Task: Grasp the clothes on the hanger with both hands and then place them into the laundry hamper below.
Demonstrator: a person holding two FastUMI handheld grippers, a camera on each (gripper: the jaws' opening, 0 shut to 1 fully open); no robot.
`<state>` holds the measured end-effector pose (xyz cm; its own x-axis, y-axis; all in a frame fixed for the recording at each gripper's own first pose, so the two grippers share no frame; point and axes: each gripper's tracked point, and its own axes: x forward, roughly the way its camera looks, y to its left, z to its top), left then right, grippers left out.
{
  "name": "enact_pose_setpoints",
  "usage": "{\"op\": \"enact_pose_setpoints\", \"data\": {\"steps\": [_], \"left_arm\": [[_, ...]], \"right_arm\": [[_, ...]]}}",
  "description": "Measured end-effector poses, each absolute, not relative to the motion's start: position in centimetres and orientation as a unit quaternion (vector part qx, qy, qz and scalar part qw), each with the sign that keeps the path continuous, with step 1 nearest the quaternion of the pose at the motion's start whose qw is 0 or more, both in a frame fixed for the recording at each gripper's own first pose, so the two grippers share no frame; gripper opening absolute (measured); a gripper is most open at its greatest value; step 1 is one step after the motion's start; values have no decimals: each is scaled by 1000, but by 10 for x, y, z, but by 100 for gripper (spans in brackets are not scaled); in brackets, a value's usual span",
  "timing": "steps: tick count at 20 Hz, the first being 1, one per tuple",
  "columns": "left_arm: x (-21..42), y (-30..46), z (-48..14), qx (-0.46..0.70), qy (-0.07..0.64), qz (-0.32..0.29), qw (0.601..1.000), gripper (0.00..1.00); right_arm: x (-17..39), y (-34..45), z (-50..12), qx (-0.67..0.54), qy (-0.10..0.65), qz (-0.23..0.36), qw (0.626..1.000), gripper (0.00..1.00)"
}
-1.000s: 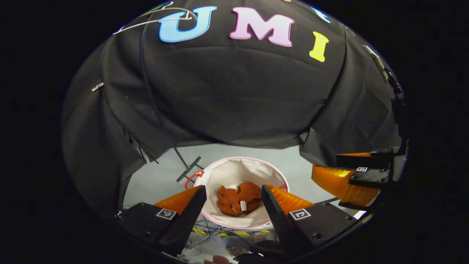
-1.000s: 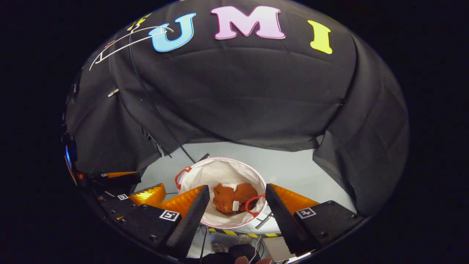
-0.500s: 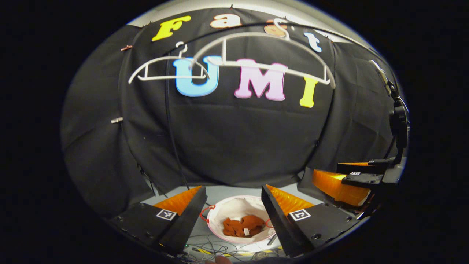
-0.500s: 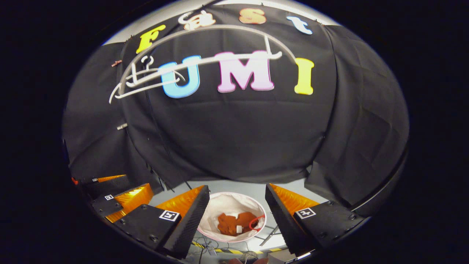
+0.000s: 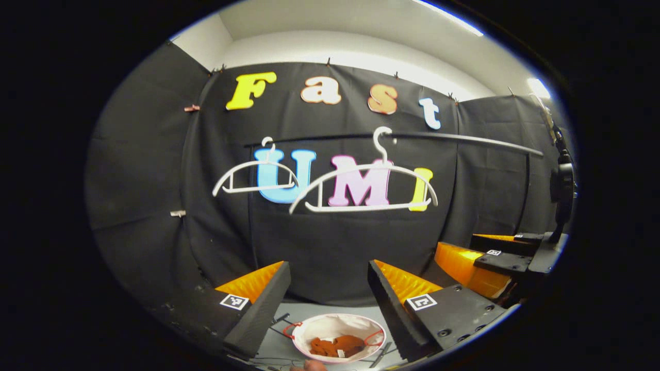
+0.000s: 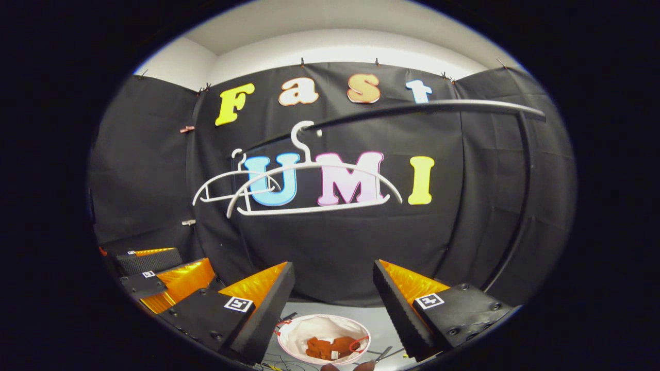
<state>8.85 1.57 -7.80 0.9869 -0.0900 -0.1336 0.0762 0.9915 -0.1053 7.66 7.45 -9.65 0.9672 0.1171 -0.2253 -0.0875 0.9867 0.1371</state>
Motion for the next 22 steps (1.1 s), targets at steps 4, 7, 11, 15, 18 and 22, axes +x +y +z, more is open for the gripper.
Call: {"op": "enact_pose_setpoints", "data": {"steps": [4,7,11,15,18,22], "left_arm": [[69,21,-32,-33,26,-22,999,92],[53,20,-2,-25,-1,-5,1000,95],[38,12,8,-24,-8,2,1000,92],[24,10,8,-35,-3,1,999,95],[15,13,7,-29,-2,8,1000,95],[7,11,4,-24,8,10,1000,95]], "right_arm": [[60,70,-47,70,81,64,992,100],[51,58,-17,64,52,60,995,100],[40,47,3,57,26,70,996,98],[36,45,5,54,18,84,995,98],[38,49,-2,51,26,98,994,93],[36,51,-4,47,29,106,993,98]]}}
